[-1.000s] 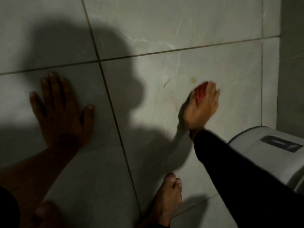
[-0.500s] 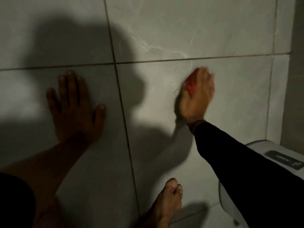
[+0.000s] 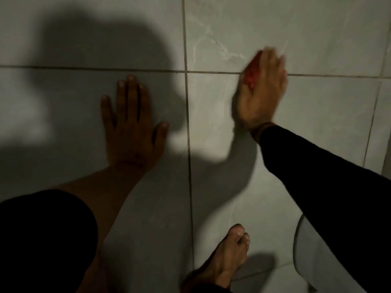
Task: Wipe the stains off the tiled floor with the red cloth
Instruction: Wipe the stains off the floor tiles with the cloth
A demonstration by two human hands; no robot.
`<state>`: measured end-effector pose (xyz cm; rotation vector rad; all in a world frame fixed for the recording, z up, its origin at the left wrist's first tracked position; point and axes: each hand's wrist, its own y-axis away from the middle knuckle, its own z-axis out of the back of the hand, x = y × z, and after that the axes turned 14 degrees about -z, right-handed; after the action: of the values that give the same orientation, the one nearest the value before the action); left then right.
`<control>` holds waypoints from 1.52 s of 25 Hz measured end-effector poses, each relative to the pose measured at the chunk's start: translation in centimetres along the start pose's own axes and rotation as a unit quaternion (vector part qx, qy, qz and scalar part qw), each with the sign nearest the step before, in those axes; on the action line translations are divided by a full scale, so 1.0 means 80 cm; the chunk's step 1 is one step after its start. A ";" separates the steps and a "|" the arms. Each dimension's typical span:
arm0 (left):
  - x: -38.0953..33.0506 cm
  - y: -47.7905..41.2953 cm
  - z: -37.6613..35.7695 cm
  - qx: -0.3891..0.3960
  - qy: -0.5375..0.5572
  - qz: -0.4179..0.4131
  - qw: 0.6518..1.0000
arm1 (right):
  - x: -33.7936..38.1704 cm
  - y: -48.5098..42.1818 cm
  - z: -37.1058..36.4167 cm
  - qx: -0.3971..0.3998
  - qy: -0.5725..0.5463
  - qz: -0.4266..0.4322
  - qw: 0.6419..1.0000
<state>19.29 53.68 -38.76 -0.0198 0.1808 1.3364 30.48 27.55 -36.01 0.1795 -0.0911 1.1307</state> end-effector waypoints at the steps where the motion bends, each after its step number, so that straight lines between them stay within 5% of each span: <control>1: 0.000 0.000 0.001 0.003 0.000 0.001 1.000 | 0.023 0.017 -0.011 0.001 0.007 0.082 0.997; 4: -0.001 -0.001 0.005 0.008 0.002 0.007 1.000 | 0.024 0.163 -0.036 0.069 0.041 0.237 0.968; 6: -0.001 0.000 0.006 0.009 0.003 0.008 1.000 | -0.038 0.274 -0.025 0.144 0.042 0.234 0.961; 9: -0.001 0.000 0.005 0.010 0.003 0.002 1.000 | -0.131 0.303 0.006 0.132 0.077 0.068 0.986; 12: -0.001 0.000 0.004 0.008 -0.001 0.000 1.000 | -0.143 0.176 0.018 0.050 0.047 -0.170 0.983; 14: -0.001 0.001 0.003 0.004 0.002 0.001 1.000 | -0.105 0.072 0.027 0.030 0.015 -0.223 0.974; 17: -0.002 0.001 0.000 -0.006 0.006 0.002 1.000 | -0.001 0.014 0.012 0.019 -0.010 -0.013 1.000; 20: 0.001 0.003 -0.003 -0.016 0.006 0.003 1.000 | 0.083 0.055 -0.013 0.060 0.034 0.257 0.964; 22: 0.002 0.003 -0.003 -0.019 0.009 0.002 1.000 | 0.073 0.049 -0.006 0.083 0.025 0.274 0.958; 24: 0.003 0.003 -0.005 -0.022 0.006 0.002 1.000 | 0.015 0.020 0.010 0.050 -0.007 0.173 0.984; 26: 0.003 0.003 -0.007 -0.023 0.007 0.001 1.000 | -0.048 -0.011 0.030 0.012 0.006 -0.016 1.000; 29: 0.001 0.001 -0.009 -0.020 0.002 0.003 1.000 | -0.049 -0.019 0.029 -0.016 -0.024 -0.222 0.975; 30: 0.002 0.001 -0.008 -0.018 0.001 0.003 1.000 | -0.023 -0.004 0.021 -0.028 -0.026 -0.201 0.979; 32: 0.002 0.002 -0.006 -0.017 0.004 0.001 1.000 | 0.029 0.056 -0.001 -0.033 -0.015 -0.025 0.999; 35: 0.000 0.002 -0.003 -0.023 0.014 0.002 1.000 | 0.043 0.172 -0.026 0.103 0.009 0.263 0.959; 38: 0.001 0.001 -0.001 -0.016 0.009 0.002 1.000 | -0.037 0.153 -0.012 0.101 0.021 0.264 0.959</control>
<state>19.18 53.75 -38.87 -0.0590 0.1755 1.3427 18.16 30.16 -36.29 0.3246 0.0172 1.6778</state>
